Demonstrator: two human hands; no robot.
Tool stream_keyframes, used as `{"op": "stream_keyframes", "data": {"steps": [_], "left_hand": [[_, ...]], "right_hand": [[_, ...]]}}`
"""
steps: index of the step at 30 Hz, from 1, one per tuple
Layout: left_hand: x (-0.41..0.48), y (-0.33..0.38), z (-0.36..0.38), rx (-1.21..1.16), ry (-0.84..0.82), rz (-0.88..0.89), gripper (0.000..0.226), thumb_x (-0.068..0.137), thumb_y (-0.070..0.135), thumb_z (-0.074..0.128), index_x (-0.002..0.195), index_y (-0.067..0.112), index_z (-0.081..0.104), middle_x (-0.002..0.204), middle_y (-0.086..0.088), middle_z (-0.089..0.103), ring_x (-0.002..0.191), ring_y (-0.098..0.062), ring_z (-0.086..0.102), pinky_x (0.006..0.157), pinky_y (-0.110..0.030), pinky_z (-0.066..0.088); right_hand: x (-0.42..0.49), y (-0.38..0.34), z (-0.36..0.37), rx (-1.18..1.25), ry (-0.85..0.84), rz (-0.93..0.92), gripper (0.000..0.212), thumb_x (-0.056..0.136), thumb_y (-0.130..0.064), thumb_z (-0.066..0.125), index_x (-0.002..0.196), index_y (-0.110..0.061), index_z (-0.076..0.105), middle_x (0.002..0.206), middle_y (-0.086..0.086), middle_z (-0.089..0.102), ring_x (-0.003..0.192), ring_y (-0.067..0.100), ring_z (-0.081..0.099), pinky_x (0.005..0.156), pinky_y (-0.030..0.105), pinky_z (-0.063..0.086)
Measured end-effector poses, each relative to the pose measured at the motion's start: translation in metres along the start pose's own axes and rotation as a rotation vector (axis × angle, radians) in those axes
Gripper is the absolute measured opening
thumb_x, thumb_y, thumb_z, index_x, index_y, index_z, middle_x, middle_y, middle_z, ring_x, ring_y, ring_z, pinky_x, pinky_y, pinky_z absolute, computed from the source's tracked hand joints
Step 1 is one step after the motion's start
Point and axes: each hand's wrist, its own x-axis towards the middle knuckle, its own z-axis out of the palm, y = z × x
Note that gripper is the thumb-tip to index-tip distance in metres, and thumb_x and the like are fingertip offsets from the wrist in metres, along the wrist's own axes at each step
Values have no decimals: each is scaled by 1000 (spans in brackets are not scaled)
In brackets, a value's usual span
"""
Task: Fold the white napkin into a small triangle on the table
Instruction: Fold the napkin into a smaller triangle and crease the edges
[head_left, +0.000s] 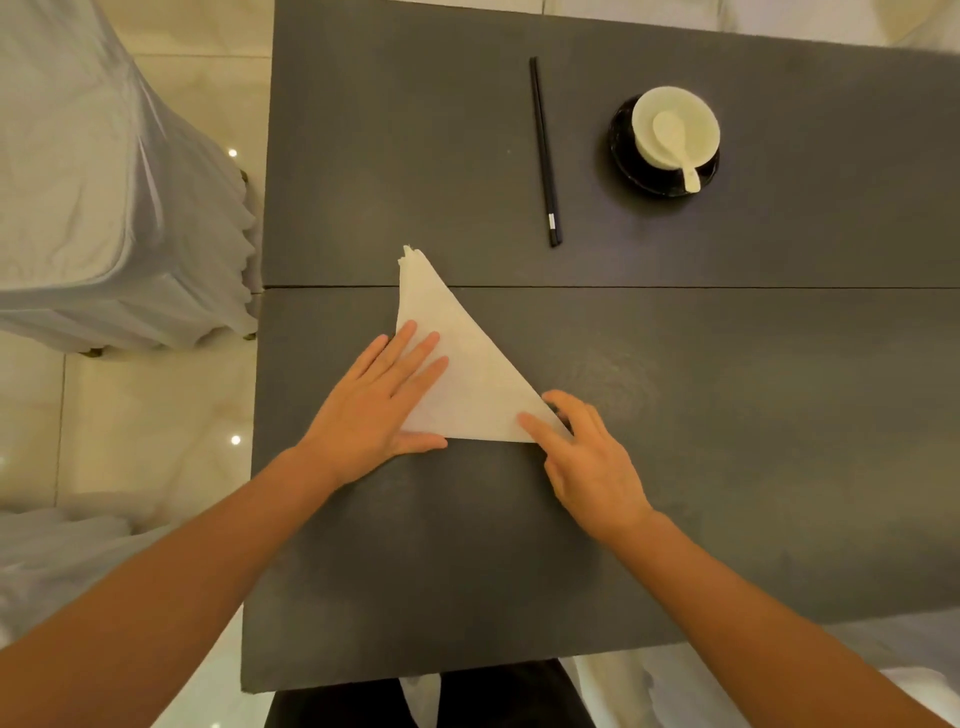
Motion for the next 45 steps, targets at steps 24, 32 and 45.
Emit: {"op": "stream_keyframes", "data": {"steps": [24, 32, 45], "left_hand": [[-17, 22, 5, -612, 334, -562, 50, 85, 19, 77, 131, 17, 58, 113, 30, 63, 109, -15, 49, 89, -25, 28], [-9, 6, 0, -726, 219, -676, 29, 93, 38, 65, 116, 40, 48, 80, 43, 59, 110, -3, 51, 93, -30, 33], [6, 13, -15, -821, 210, -867, 15, 90, 44, 69, 86, 36, 57, 70, 32, 68, 99, -9, 59, 69, -18, 39]], "right_hand": [[45, -52, -65, 834, 52, 226, 23, 81, -20, 44, 80, -12, 65, 82, -1, 70, 79, 9, 62, 69, 22, 47], [142, -41, -34, 921, 194, 745, 29, 102, -34, 35, 78, -21, 47, 71, -11, 49, 59, 1, 43, 58, 23, 39], [148, -22, 3, 755, 89, 741, 17, 97, -25, 53, 88, -11, 58, 76, 0, 60, 66, 11, 52, 58, 25, 43]]}}
